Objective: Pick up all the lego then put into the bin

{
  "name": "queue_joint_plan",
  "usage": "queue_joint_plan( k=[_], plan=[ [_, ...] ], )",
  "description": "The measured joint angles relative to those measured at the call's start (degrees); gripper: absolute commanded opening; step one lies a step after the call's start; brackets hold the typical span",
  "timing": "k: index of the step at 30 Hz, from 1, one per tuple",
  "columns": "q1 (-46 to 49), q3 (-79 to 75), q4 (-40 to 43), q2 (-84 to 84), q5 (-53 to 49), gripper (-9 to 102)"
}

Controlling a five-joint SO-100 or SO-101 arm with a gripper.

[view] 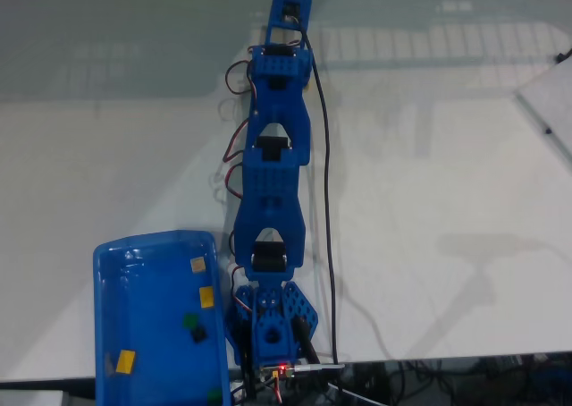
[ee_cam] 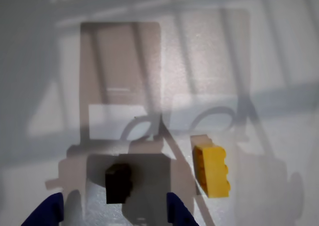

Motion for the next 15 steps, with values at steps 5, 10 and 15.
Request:
queue_joint_plan(
  k=[5, 10, 15],
  plan=[
    [0.0, -0.9, 0.1, -1.8, -0.9, 23],
    [0.0, -1.8, 0.3, -3.1, -1.3, 22],
    [0.0, -3.1, 0.3, -4.1, -1.4, 21]
  ],
)
